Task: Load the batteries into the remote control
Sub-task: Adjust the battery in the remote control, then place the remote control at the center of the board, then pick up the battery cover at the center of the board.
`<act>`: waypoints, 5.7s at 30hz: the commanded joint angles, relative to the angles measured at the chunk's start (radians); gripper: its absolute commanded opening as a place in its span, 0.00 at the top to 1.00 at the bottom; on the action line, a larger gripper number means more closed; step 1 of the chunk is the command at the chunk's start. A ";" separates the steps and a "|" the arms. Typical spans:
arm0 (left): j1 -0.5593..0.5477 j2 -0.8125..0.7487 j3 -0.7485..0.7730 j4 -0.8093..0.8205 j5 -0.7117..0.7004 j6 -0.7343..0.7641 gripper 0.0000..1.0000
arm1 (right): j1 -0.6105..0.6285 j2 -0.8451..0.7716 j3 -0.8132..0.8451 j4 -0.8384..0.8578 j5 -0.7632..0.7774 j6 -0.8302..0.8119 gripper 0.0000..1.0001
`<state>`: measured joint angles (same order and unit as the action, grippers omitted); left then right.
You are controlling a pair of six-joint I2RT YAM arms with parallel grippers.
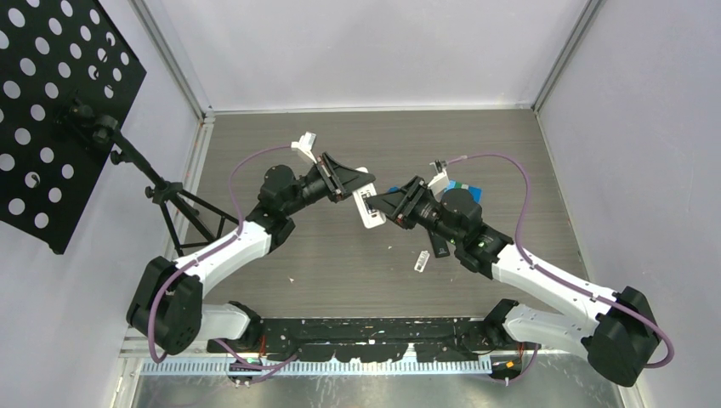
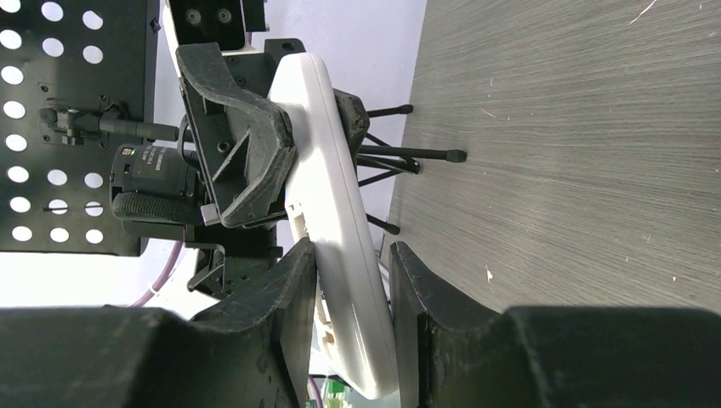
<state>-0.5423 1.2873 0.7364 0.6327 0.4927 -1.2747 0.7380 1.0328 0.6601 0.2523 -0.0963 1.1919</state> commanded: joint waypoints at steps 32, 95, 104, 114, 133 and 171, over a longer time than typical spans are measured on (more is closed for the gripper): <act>-0.014 -0.110 -0.027 0.025 -0.157 -0.136 1.00 | -0.054 0.242 -0.153 0.982 -0.371 0.309 0.58; 0.112 0.020 -0.104 -0.338 -0.037 0.216 1.00 | -0.166 0.146 0.134 -0.805 0.189 -0.399 0.53; -0.050 0.145 -0.178 -0.186 -0.326 0.182 1.00 | -0.164 0.189 0.084 -0.845 0.289 -0.325 0.35; -0.150 0.151 -0.262 -0.148 -0.585 0.144 0.86 | -0.138 0.318 0.051 -0.817 0.258 -0.187 0.39; -0.159 -0.001 -0.259 -0.587 -0.771 0.121 0.24 | -0.122 0.505 0.139 -0.856 0.326 -0.108 0.38; -0.180 0.045 -0.178 -0.020 -0.105 0.311 0.18 | -0.111 0.126 0.114 -0.607 0.077 0.259 0.89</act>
<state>-0.7136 1.2881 0.5079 0.4728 0.2916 -0.9184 0.6209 1.1675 0.7589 -0.4316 0.0463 1.4021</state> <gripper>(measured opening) 0.818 0.295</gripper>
